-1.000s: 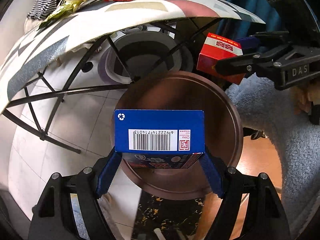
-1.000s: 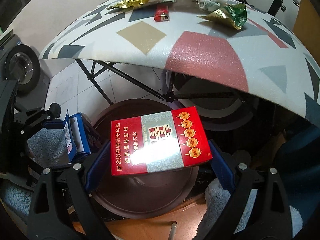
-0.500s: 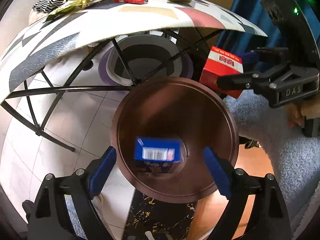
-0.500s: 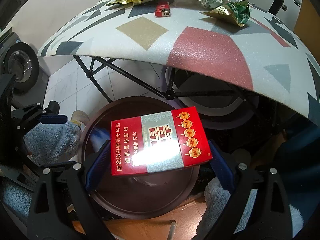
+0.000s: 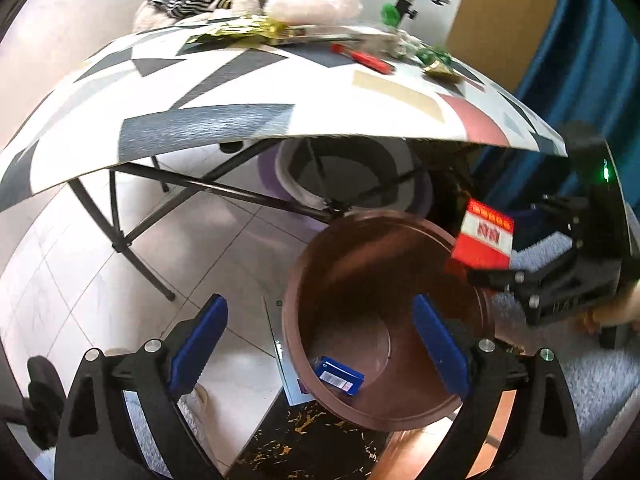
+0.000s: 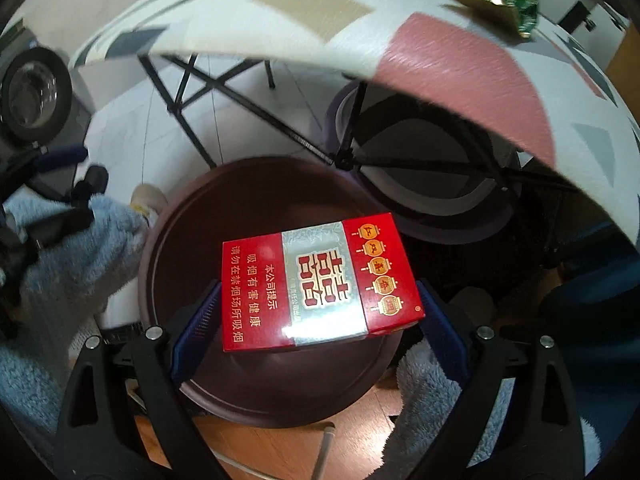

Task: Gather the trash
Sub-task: 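Open the right tool to drop the red cigarette box into the bucket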

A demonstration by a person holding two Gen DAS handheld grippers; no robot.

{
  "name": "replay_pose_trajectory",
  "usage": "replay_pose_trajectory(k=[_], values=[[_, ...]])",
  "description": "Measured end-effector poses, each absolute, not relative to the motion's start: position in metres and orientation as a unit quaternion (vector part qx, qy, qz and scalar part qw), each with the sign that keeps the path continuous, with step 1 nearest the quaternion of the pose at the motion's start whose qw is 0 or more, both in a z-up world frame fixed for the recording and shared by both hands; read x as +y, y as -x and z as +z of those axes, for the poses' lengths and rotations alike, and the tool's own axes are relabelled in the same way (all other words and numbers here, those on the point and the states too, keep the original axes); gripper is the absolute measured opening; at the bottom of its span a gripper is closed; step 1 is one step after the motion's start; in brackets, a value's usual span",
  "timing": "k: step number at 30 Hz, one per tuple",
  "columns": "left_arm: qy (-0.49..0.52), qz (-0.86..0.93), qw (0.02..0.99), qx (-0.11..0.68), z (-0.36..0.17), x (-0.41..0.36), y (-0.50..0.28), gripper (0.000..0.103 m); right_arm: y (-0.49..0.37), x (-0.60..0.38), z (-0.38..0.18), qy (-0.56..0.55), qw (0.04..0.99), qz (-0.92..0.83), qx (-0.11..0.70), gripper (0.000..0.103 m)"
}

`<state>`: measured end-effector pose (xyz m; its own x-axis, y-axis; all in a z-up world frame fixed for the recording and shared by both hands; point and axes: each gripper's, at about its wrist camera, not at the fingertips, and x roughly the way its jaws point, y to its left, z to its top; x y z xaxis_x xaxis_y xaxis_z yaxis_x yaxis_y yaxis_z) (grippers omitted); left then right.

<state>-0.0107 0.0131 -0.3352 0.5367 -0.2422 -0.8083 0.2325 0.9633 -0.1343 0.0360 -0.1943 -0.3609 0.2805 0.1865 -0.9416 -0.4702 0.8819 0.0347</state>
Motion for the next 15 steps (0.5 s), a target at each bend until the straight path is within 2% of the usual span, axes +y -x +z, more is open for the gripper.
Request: replay_pose_trajectory(k=[15], values=[[0.015,-0.116,0.875,0.469,-0.3392,0.0191,0.0082,0.092,-0.0351,-0.1829,-0.3714,0.154,0.778,0.21,0.573,0.091]])
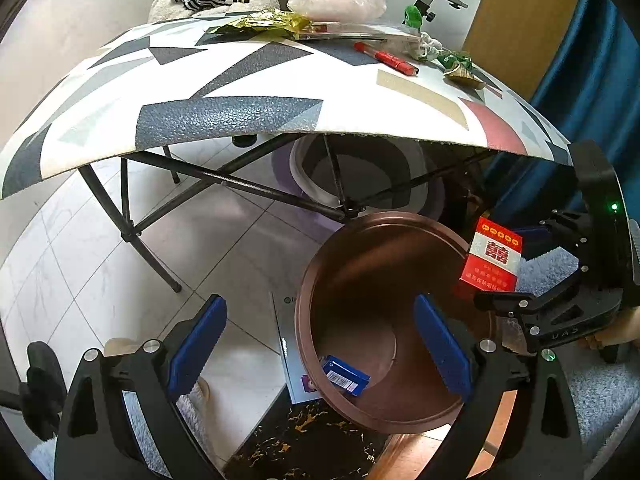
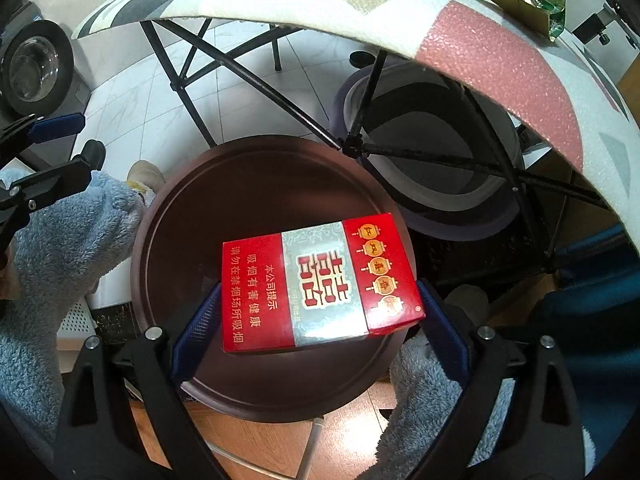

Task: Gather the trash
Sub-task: 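Open the right tool to drop the red cigarette box into the bucket, then move both tools back over the table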

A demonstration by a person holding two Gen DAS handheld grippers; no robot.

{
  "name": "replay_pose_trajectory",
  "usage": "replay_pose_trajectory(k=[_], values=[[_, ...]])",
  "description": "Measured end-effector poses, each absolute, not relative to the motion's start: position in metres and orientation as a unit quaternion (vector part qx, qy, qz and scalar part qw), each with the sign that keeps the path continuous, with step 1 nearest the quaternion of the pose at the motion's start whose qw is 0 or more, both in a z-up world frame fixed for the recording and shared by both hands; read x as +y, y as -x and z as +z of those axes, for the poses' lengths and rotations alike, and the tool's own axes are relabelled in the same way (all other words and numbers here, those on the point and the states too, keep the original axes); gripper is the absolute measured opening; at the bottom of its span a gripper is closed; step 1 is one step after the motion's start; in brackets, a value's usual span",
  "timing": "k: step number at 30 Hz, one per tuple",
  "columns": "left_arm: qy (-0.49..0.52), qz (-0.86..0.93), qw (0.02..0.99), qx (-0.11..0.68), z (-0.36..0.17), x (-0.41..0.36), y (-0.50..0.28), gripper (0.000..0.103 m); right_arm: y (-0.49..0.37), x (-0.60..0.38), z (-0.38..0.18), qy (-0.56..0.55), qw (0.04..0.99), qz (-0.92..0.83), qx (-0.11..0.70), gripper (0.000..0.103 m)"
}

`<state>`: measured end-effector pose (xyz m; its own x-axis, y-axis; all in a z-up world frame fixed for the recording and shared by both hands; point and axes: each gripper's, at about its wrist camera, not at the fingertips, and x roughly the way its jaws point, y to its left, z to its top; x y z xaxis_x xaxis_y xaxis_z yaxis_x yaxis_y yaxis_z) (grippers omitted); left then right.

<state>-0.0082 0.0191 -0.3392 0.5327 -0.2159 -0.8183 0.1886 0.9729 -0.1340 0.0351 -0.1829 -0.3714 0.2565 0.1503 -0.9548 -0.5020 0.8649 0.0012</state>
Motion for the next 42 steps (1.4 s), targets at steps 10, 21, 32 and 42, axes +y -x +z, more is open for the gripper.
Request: replay_pose_trajectory(k=[10,21,32,42], values=[[0.022,-0.111,0.876,0.469,-0.339,0.022,0.007,0.092,-0.034,-0.183,-0.374,0.156,0.775,0.208,0.577,0.095],[0.026,-0.109,0.877,0.468,-0.338,0.024,0.007,0.092,-0.033,-0.184,-0.373,0.155,0.775,0.208,0.576,0.095],[0.026,-0.107,0.878,0.466,-0.337,0.026,0.006,0.092,-0.036,-0.187,-0.371,0.147,0.778,0.206,0.575,0.095],[0.02,-0.096,0.902,0.42,-0.303,0.028,0.004,0.092,-0.032,-0.2,-0.334,0.106,0.824,0.21,0.516,0.097]])
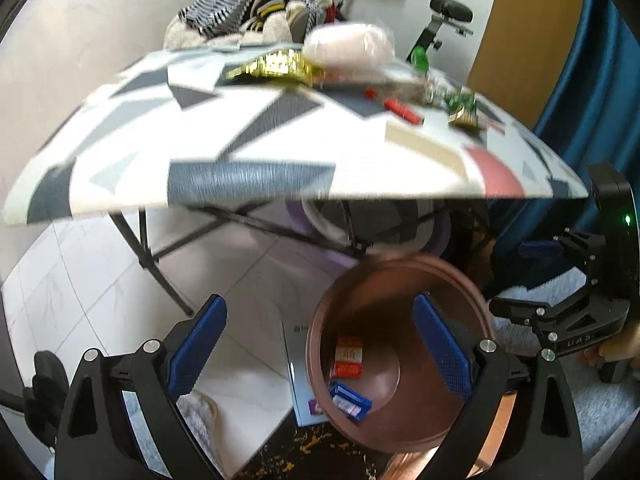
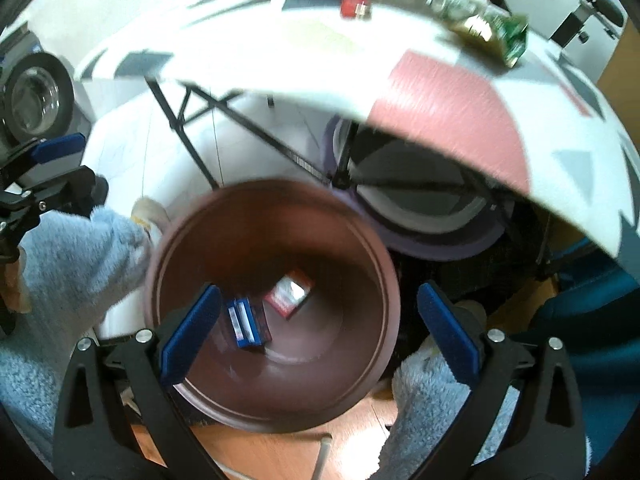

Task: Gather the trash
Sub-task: 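Move both tools back over the table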

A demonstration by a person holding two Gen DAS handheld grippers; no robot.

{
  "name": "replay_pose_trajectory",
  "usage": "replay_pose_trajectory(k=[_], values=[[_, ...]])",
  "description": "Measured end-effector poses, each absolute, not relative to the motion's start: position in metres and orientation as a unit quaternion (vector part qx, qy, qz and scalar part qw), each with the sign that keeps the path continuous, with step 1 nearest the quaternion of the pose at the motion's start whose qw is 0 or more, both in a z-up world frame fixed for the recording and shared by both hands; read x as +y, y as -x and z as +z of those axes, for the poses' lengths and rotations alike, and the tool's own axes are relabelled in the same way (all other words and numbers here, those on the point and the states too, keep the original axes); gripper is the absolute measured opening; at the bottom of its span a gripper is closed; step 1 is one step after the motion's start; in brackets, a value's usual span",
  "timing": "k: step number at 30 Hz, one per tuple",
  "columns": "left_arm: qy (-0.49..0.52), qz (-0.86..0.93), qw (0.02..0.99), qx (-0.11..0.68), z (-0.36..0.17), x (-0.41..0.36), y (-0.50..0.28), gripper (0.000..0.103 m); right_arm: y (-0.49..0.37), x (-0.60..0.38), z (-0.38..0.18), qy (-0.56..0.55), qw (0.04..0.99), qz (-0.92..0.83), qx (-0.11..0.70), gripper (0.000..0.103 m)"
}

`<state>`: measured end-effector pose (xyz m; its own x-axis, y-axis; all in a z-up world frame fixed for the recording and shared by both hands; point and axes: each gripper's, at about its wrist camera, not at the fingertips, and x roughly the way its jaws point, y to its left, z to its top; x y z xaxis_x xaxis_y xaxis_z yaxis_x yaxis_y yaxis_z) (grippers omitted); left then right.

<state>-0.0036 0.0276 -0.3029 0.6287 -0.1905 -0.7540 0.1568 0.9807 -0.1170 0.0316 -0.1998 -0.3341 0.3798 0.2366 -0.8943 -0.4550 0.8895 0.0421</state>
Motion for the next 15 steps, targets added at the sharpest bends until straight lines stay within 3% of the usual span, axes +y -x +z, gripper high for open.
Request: replay_pose_trajectory(k=[15], values=[[0.04,-0.063,0.926,0.37,-0.217,0.048,-0.048,0.092,-0.076,-0.249,-0.249,0.037,0.886,0.197,0.418,0.097]])
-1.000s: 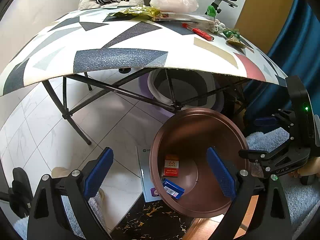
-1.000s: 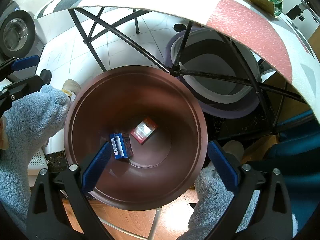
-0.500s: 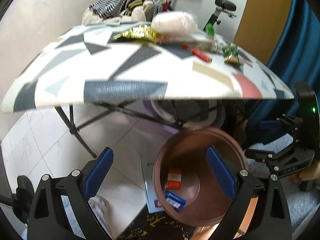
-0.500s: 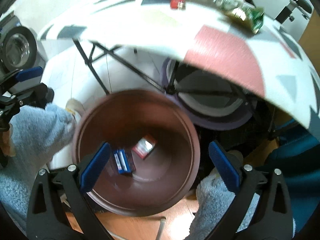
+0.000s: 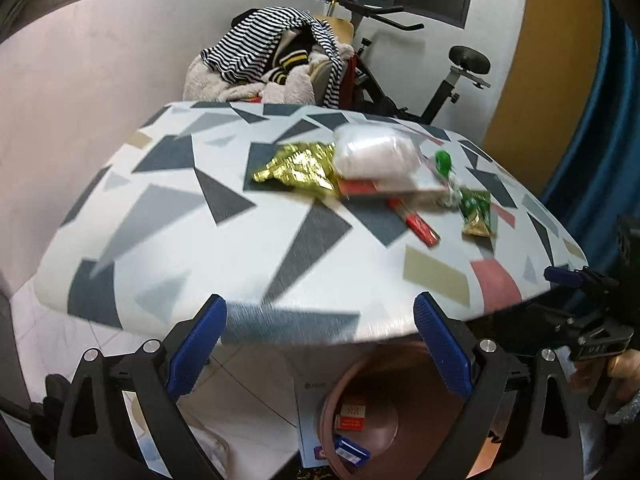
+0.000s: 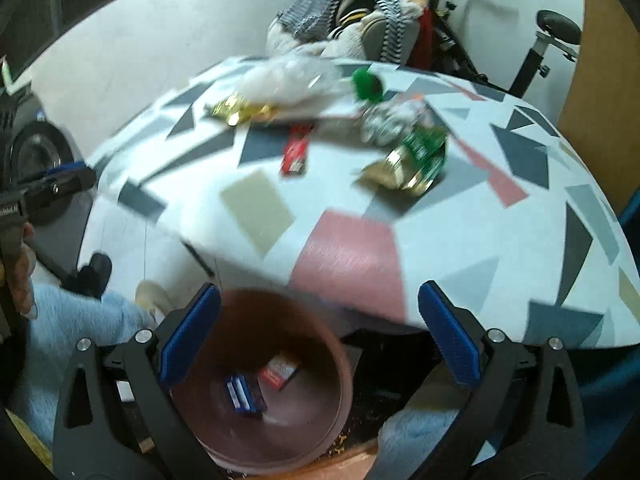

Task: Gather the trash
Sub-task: 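Move both tools back over the table, then grasp the white plastic bag with the left tool while the right tool grasps the green snack bag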

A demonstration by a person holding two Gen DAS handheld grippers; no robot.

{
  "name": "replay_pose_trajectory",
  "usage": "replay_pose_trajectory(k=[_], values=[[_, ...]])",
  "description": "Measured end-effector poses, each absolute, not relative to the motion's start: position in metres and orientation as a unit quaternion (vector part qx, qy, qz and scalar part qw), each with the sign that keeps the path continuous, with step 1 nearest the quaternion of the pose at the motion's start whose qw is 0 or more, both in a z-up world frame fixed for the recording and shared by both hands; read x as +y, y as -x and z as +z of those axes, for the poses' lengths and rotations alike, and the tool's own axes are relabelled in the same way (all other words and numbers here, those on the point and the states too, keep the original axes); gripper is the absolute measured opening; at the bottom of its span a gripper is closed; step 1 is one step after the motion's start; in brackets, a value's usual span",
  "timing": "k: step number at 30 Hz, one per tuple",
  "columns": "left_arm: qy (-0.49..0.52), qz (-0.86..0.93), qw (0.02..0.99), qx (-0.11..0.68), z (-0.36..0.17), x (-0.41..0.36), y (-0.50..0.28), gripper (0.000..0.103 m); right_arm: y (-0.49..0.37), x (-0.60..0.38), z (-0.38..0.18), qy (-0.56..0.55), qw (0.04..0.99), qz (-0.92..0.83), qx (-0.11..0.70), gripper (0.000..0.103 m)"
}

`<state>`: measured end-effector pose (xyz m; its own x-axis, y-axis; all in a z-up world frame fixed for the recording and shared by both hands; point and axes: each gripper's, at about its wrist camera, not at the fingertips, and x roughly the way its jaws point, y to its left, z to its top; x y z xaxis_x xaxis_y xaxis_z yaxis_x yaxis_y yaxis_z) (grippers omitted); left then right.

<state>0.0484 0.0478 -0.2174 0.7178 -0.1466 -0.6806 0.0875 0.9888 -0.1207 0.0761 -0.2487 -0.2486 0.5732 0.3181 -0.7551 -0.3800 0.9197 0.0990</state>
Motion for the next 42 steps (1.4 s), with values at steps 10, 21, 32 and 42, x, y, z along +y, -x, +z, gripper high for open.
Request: replay_pose_trajectory(k=[10,21,32,42], values=[[0.077,-0.089,0.912,0.393,-0.195,0.047,-0.116,0.092,-0.125,-0.266,-0.233,0.041,0.899,0.161,0.405,0.097],[0.28,-0.101,0.846,0.442,-0.214,0.044,-0.24,0.086,-0.162,-0.29,-0.247,-0.029,0.896,0.117,0.427,0.097],[0.301,-0.114,0.827,0.461,-0.235,0.028,-0.289,0.04,-0.182,-0.296,-0.254,-0.063,0.892,0.129,0.429,0.09],[0.155,-0.174,0.898,0.373,-0.144,0.008,-0.256,0.03,-0.214,-0.282,-0.265,-0.078,0.887,0.115,0.441,0.079]])
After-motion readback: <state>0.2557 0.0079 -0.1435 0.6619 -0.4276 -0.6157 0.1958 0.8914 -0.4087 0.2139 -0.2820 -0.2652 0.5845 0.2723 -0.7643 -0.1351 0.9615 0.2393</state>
